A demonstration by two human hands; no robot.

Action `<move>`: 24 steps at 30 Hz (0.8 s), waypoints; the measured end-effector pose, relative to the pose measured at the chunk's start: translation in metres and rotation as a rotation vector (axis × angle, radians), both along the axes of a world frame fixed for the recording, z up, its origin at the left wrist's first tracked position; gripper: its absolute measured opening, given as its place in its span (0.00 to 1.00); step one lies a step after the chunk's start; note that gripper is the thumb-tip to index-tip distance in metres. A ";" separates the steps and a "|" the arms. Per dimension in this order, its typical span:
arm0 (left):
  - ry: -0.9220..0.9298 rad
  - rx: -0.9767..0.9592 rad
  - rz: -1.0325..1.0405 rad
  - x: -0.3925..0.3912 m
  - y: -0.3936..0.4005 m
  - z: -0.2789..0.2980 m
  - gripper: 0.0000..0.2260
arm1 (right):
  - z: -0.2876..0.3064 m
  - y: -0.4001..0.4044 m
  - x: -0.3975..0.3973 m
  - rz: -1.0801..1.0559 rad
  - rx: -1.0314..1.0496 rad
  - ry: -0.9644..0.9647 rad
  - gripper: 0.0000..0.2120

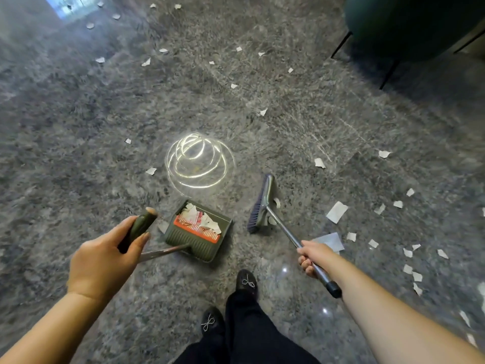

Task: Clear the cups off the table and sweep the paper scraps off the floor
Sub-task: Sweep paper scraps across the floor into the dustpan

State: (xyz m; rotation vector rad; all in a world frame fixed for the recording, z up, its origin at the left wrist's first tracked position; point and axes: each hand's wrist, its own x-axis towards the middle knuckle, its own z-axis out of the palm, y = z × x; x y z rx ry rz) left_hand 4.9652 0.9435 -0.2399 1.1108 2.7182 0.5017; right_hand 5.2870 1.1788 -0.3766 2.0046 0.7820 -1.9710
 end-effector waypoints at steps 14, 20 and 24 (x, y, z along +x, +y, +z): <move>0.013 0.019 -0.022 -0.002 0.055 0.004 0.16 | 0.049 0.012 0.086 -0.112 0.155 -0.147 0.11; 0.028 0.045 -0.035 -0.018 0.053 0.012 0.16 | 0.066 0.009 0.056 -0.052 0.231 -0.055 0.12; 0.056 0.084 -0.041 -0.045 0.048 0.012 0.15 | 0.077 0.013 -0.003 0.014 0.255 0.026 0.15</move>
